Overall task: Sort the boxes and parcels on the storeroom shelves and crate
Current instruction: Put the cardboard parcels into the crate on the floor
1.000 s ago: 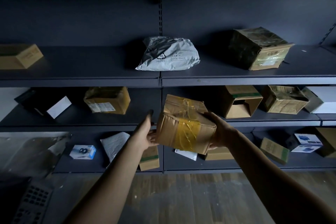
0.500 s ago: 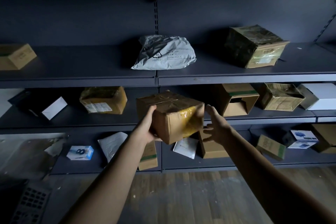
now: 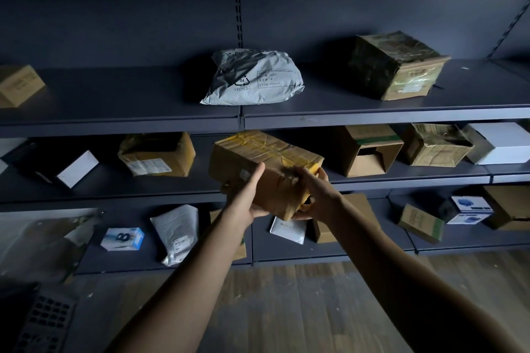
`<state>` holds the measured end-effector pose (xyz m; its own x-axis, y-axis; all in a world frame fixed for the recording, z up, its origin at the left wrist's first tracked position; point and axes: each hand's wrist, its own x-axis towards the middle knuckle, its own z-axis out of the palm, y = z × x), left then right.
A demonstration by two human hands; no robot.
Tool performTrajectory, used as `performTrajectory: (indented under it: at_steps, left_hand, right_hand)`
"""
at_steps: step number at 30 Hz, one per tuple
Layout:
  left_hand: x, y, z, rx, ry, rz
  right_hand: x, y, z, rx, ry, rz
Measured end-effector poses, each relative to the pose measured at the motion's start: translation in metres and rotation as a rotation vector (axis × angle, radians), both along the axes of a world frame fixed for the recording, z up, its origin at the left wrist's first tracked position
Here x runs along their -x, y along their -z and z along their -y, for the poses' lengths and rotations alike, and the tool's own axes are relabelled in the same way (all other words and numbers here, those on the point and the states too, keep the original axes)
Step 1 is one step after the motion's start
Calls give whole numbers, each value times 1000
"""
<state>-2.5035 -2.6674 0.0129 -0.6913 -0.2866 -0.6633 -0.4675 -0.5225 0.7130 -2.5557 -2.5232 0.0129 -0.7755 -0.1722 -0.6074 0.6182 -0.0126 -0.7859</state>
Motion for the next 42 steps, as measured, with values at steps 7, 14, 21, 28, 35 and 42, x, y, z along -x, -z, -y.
performTrajectory:
  at_steps: [7,14,21,28,35,42]
  left_hand:
    - [-5,14,35,89,-264,-62]
    - [-9,22,51,465,-127,-148]
    - [-14,23,47,580,-105,-89]
    - [-16,15,29,851,150,-34]
    - [-21,16,-21,951,372,-52]
    - [-13,16,-131,989,434,-175]
  right_hand:
    - [16,-11,-28,-26,-131,91]
    - [26,-16,-37,-60,-134,133]
    - [24,-12,-32,7,-39,-24]
    - [3,-4,-26,-109,-39,-331]
    - [-25,16,-80,-292,127,-512]
    - [-51,18,-180,-398,263,-538]
